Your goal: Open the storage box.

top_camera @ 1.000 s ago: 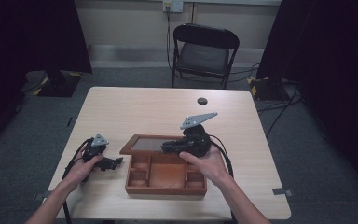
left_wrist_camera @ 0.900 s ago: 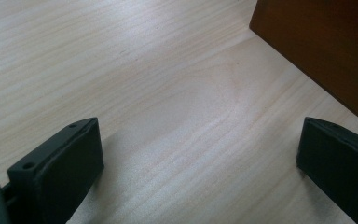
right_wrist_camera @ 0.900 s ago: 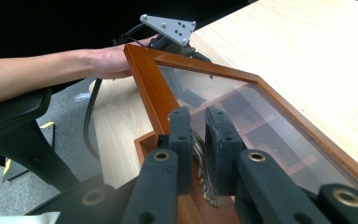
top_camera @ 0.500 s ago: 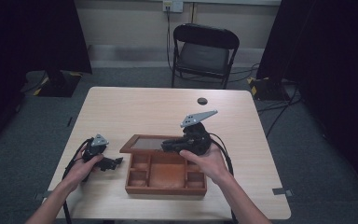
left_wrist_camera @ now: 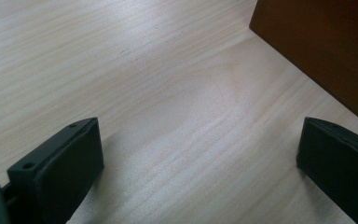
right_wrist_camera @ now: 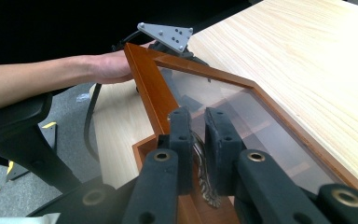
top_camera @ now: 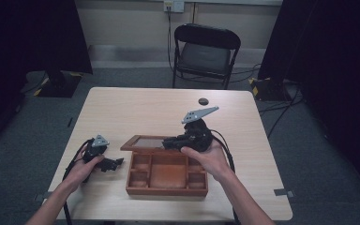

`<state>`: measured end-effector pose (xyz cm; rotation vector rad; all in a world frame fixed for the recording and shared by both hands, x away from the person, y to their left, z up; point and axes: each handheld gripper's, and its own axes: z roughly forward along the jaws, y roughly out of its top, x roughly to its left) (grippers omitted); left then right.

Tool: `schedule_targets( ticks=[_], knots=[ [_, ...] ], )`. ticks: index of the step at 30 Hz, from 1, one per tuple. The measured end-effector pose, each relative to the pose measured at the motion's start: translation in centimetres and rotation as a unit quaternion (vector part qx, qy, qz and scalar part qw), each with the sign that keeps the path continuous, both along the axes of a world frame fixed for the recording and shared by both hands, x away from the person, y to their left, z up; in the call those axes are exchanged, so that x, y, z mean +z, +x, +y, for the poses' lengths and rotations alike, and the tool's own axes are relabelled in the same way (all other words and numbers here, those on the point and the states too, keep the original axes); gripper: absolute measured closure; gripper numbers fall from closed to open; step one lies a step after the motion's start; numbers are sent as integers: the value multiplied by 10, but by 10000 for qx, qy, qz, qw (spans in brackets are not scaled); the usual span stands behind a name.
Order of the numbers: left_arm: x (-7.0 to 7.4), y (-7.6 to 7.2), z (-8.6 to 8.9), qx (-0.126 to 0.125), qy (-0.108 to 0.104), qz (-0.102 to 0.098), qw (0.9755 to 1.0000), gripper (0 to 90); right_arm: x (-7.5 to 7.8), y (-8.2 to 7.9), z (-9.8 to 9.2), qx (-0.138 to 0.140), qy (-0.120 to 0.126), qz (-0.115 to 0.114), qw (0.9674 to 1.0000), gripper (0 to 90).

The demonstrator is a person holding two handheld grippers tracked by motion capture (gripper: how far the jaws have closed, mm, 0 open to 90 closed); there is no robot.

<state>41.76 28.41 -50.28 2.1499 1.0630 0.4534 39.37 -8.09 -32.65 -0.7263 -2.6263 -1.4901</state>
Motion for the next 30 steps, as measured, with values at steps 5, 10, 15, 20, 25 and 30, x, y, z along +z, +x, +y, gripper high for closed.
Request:
schedule_targets(
  ticks=[5,10,15,20,25,30],
  knots=[
    [0,0,0,-1,0,1,10000,0,1,2,0,24,14,30,10000,821],
    [0,0,0,0,-1,1,10000,0,3,4,0,13,-28,41,10000,822],
    [0,0,0,0,0,1,10000,0,5,6,1,12,-30,58,10000,822],
    [0,0,0,0,0,0,10000,0,6,8,0,23,-29,90,10000,822],
    [0,0,0,-8,13,2,10000,0,8,10,1,58,-50,99,9999,823],
    [0,0,0,-1,0,0,10000,0,9,12,1,66,-49,139,9999,824]
  ],
)
